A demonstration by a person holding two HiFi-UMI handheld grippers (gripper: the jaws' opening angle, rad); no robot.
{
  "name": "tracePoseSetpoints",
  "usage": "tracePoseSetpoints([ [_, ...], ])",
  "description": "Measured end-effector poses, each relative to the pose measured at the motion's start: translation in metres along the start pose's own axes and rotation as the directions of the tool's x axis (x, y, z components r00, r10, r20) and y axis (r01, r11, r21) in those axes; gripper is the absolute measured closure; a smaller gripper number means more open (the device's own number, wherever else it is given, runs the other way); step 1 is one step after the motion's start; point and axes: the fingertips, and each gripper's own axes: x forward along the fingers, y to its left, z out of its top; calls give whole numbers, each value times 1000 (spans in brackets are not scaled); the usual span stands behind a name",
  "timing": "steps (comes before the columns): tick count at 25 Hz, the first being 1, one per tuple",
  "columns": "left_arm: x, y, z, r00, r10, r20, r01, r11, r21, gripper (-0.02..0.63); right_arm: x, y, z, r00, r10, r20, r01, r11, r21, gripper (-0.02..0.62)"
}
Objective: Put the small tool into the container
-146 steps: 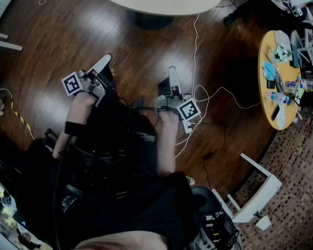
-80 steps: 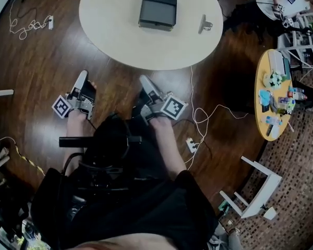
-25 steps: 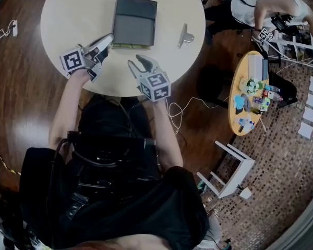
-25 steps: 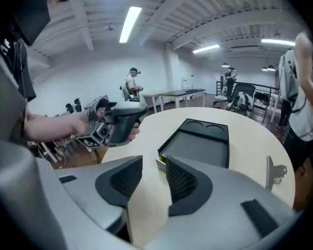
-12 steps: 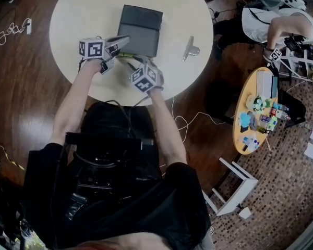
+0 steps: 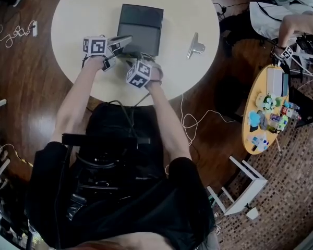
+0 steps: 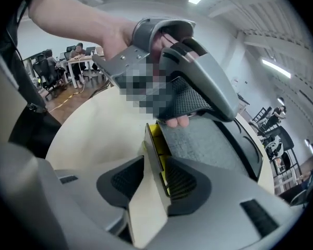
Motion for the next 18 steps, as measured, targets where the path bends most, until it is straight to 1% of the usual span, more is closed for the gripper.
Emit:
tracePoseSetpoints([
  [1, 1, 0, -1, 1000, -3, -5, 3, 1000, -2, 612, 2, 1, 0, 1000, 2, -5, -2, 1000, -14, 487],
  [3, 2, 0, -2, 1000, -10, -14, 10, 1000, -7, 612, 5, 0, 0, 1000, -9, -12, 9, 999, -40, 506],
  [6, 2, 2, -1, 1000, -7, -10, 6, 1000, -13, 612, 5, -4, 1, 1000, -19, -11, 19, 997, -70, 558],
  [9, 2, 3, 0, 1000, 9, -4, -9, 1000, 5, 612, 5, -5, 2, 1000, -14, -20, 11, 992, -125, 557],
  [13, 2, 4, -2, 1000, 20, -6, -20, 999, 32, 612, 3, 9, -4, 998, 23, -59, -36, 974, -225, 561],
  [18, 1, 5, -1, 1000, 27, -5, -26, 999, 47, 612, -3, 32, -7, 996, 54, -70, -71, 961, -266, 563],
])
